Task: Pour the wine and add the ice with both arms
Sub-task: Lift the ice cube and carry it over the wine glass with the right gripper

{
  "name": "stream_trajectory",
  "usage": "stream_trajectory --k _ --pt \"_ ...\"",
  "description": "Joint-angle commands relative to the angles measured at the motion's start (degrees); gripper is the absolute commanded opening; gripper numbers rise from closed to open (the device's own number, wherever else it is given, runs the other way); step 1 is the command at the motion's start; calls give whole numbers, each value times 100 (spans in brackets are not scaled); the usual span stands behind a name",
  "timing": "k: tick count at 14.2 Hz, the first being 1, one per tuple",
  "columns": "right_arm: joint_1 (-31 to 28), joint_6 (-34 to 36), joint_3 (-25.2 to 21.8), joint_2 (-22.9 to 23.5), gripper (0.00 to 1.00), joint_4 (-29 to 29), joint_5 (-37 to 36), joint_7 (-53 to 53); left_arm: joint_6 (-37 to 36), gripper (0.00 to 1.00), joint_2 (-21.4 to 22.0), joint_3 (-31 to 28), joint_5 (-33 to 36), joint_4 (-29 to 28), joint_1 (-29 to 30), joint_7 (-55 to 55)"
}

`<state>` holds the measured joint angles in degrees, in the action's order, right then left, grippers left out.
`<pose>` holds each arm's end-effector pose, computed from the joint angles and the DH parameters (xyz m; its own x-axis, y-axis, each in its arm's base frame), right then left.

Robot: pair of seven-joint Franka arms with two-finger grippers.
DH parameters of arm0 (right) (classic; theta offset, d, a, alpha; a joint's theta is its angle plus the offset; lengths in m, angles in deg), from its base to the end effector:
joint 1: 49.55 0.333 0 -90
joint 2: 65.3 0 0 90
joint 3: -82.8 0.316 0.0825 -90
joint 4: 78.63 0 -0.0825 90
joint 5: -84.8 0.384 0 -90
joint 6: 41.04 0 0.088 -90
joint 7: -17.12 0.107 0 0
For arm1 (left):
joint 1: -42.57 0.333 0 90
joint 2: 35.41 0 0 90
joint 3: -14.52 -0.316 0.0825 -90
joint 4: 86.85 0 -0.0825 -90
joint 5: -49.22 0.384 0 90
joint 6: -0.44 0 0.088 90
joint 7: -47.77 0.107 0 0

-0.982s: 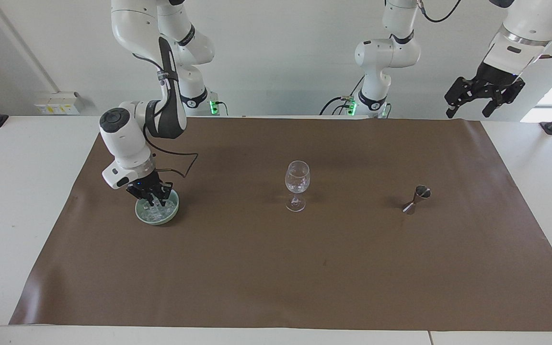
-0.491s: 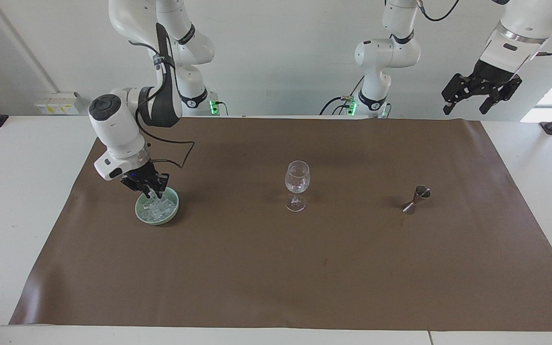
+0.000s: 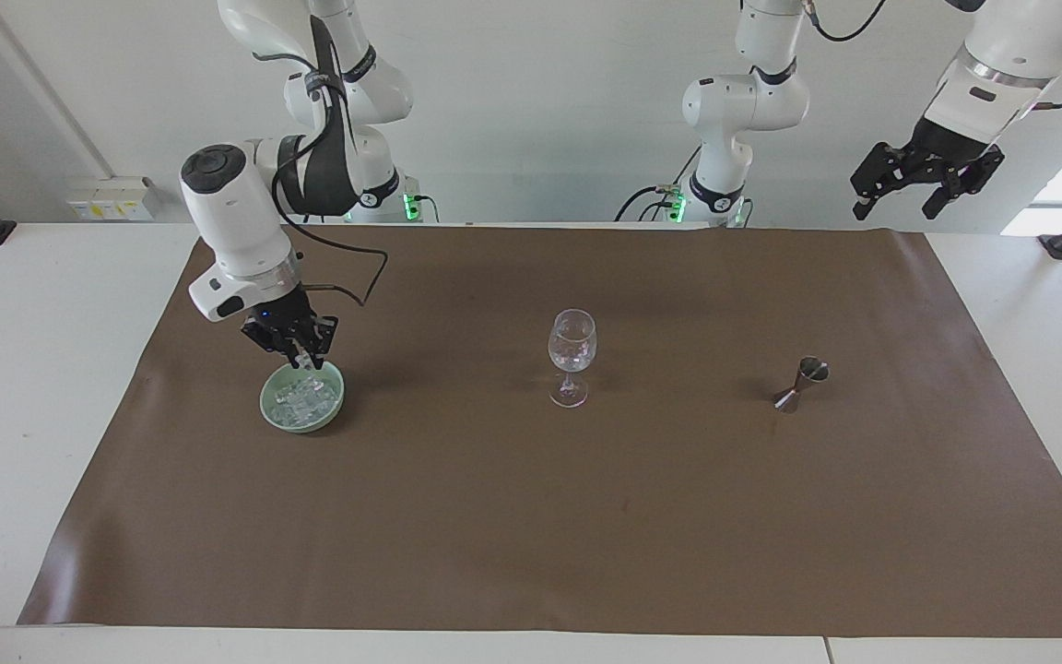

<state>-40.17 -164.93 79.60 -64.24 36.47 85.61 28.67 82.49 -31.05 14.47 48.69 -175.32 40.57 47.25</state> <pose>0.5676 0.0622 0.4580 0.9863 -0.1022 0.1294 -0.0980 -0.9944 -0.0383 0.5155 -0.0186 0.6657 0.9990 -0.0262 -0.0360 -0.0259 -0.9996 0.0089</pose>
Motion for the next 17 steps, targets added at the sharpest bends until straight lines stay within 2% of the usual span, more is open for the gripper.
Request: stream_trajectory --k 1,4,7,10,12,17 --pt "255 434 4 -97 0 -425 16 427 -57 100 162 -39 97 -180 -37 69" --pt "476 917 152 -247 0 -760 112 813 -57 100 162 -39 97 -180 -46 69" --pt "476 893 591 -247 0 -1015 516 1595 -57 100 162 -39 97 -180 -46 69" --pt "476 849 987 -212 0 -1148 631 1948 -57 100 162 -39 97 -180 -46 69" --pt "503 455 1181 -230 0 -1077 1367 2027 -66 100 162 -39 97 -180 -46 69" --pt "1143 -406 1190 121 0 -1077 1379 2800 -66 100 162 -39 97 -180 -46 69"
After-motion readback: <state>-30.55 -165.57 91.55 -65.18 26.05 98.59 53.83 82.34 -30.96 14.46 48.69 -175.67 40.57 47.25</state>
